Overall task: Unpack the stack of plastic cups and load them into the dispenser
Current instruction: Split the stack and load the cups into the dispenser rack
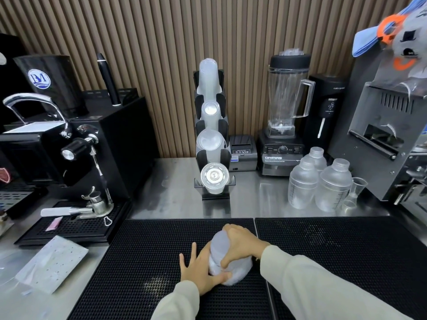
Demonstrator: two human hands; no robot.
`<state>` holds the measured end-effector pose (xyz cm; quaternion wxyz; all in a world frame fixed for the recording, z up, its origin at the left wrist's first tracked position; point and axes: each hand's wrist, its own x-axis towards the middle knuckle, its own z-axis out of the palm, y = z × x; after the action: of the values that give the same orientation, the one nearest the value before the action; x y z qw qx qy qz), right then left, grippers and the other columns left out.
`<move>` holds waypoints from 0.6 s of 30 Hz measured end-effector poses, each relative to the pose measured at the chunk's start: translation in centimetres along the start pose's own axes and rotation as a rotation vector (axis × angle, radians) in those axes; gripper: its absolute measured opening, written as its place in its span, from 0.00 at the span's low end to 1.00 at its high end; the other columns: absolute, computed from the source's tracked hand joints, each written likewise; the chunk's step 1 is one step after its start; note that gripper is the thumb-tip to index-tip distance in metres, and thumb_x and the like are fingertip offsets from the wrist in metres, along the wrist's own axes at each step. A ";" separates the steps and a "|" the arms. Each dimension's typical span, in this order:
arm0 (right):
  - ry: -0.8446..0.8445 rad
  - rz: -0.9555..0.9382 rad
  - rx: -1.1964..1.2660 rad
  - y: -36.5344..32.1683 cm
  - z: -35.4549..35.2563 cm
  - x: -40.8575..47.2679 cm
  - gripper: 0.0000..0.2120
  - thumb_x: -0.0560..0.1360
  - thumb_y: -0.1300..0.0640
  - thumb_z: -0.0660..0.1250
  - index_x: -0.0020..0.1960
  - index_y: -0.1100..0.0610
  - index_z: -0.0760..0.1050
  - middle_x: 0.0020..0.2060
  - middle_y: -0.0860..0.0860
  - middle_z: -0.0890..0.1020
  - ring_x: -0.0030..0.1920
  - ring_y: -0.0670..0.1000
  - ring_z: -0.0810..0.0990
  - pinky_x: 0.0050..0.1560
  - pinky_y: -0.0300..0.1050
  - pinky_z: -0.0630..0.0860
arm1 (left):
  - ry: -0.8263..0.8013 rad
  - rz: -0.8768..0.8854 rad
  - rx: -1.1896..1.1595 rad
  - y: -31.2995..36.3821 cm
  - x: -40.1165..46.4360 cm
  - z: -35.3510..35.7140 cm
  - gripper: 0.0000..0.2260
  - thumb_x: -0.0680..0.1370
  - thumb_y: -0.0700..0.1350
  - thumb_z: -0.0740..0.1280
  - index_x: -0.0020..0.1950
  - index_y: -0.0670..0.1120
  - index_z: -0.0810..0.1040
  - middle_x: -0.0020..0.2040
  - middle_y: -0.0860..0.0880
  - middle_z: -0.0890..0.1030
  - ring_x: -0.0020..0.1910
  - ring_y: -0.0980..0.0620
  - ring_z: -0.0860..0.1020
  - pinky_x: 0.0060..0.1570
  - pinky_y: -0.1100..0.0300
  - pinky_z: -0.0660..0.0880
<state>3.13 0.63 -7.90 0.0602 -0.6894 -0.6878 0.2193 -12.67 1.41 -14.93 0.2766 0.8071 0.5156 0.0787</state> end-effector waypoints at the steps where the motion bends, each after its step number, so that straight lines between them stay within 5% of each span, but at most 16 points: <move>1: -0.001 0.006 0.013 0.1 0.1 0.0 0.33 0.58 0.48 0.78 0.57 0.59 0.68 0.51 0.50 0.72 0.55 0.54 0.73 0.55 0.46 0.70 | -0.005 0.005 -0.004 -0.1 0.0 0.0 0.43 0.67 0.69 0.65 0.75 0.59 0.47 0.74 0.64 0.53 0.76 0.51 0.37 0.70 0.40 0.31; 7: -0.036 0.038 0.092 0.8 -0.1 -0.1 0.34 0.58 0.48 0.78 0.58 0.57 0.68 0.54 0.50 0.73 0.56 0.53 0.72 0.52 0.43 0.70 | -0.022 0.021 -0.019 -0.3 -0.1 -0.3 0.42 0.67 0.69 0.65 0.74 0.60 0.47 0.74 0.65 0.53 0.76 0.52 0.37 0.70 0.41 0.31; 11: -0.045 0.093 0.195 1.0 -1.2 -0.5 0.43 0.46 0.39 0.70 0.57 0.56 0.69 0.53 0.50 0.74 0.54 0.51 0.73 0.49 0.42 0.73 | -0.025 0.023 0.013 -0.4 -0.1 -0.2 0.43 0.67 0.69 0.64 0.75 0.59 0.46 0.75 0.64 0.52 0.76 0.52 0.36 0.70 0.41 0.31; 18: 0.004 0.118 0.295 1.2 -2.4 -1.6 0.43 0.51 0.43 0.74 0.63 0.54 0.68 0.58 0.49 0.73 0.57 0.49 0.72 0.54 0.41 0.73 | -0.051 -0.027 0.068 -0.4 0.2 0.1 0.47 0.66 0.71 0.63 0.76 0.51 0.48 0.77 0.58 0.52 0.75 0.53 0.36 0.70 0.42 0.31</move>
<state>5.26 -0.50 -5.88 0.1491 -0.7129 -0.6061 0.3197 -12.82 1.70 -15.25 0.2628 0.8108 0.5217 0.0368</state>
